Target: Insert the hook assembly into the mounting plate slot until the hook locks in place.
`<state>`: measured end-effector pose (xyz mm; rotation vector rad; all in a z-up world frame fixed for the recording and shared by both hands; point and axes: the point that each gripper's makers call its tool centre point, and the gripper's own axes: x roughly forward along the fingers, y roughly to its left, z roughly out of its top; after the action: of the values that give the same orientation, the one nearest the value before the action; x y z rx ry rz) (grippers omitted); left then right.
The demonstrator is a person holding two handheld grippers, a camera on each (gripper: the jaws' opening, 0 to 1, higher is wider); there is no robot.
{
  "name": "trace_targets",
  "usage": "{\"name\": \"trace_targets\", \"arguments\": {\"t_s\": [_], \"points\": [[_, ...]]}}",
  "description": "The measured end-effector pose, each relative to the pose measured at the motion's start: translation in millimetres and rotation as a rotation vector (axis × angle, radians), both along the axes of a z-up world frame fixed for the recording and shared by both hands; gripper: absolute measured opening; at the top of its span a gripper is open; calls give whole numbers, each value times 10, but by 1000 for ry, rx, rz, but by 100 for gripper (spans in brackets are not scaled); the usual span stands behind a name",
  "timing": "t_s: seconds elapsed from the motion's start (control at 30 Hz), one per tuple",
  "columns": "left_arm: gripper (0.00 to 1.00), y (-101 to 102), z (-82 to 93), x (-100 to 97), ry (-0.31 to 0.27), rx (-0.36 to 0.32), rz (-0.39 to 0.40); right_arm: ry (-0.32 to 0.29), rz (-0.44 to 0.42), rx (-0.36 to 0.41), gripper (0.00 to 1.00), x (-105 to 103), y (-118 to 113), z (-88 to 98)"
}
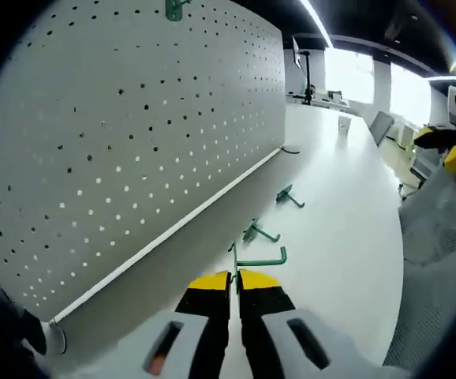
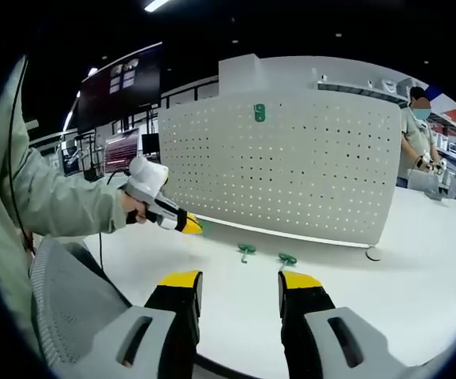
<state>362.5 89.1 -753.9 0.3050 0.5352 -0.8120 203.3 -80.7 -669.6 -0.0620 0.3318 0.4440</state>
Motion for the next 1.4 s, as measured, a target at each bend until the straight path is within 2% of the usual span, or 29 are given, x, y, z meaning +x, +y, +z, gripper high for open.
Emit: {"name": "trace_targets", "arguments": {"t_s": [0.13, 0.33, 0.5, 0.93, 1.03, 1.23, 1.3, 1.4], "points": [[3, 35, 141, -75, -22, -70, 63, -9, 2, -4, 37, -2, 3, 10], [3, 54, 255, -180, -45, -98, 94, -17, 3, -4, 37, -4, 5, 24], [3, 64, 361, -232, -75, -92, 92, -27, 7, -16, 37, -13, 17, 33], [3, 43, 837, -330, -157, -170, 124, -19, 14, -45, 37, -12, 34, -7], [3, 70, 970, -359, -205, -189, 138, -21, 22, -48, 37, -19, 46, -7], [3, 28, 1266, -474, -258, -240, 125, -27, 19, -52, 37, -16, 38, 1], [3, 1, 1346, -490, -279, -238, 113, -28, 19, -53, 37, -17, 40, 1], [3, -29, 1409, -509, -291, -247, 103, -30, 19, -52, 37, -19, 39, 6]]}}
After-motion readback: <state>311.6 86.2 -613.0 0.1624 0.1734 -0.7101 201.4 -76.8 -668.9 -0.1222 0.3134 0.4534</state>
